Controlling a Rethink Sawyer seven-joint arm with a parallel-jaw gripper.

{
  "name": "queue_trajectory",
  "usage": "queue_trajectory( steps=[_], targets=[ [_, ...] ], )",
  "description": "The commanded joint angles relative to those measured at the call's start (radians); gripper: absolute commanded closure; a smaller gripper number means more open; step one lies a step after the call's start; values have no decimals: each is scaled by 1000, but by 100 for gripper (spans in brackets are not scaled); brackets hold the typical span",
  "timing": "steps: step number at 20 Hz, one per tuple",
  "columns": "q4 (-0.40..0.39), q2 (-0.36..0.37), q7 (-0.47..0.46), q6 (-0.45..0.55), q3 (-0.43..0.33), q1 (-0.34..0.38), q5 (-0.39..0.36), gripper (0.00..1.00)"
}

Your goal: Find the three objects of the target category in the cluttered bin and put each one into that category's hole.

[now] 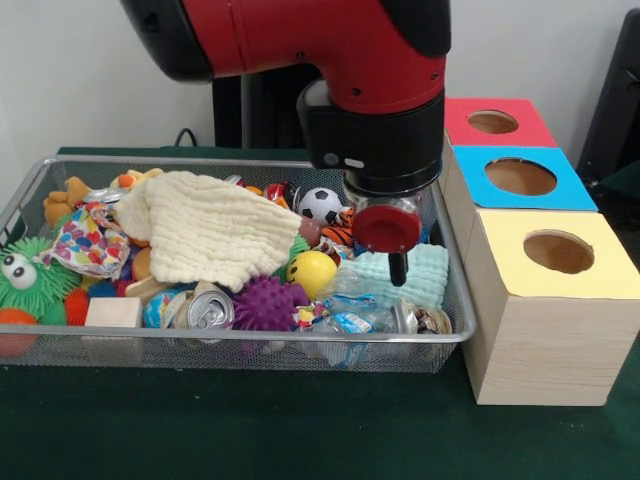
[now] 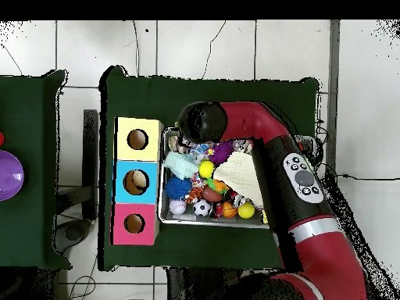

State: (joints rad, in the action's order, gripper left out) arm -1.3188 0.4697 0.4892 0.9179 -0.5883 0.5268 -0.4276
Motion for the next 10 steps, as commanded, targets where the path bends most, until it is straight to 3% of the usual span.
queue_trajectory(
  steps=[1, 9, 10],
  targets=[
    [140, -71, -29, 158, 40, 39, -15, 100],
    [207, -90, -67, 260, 67, 46, -62, 100],
    [215, -89, -64, 275, 77, 39, -77, 0]
  ],
)
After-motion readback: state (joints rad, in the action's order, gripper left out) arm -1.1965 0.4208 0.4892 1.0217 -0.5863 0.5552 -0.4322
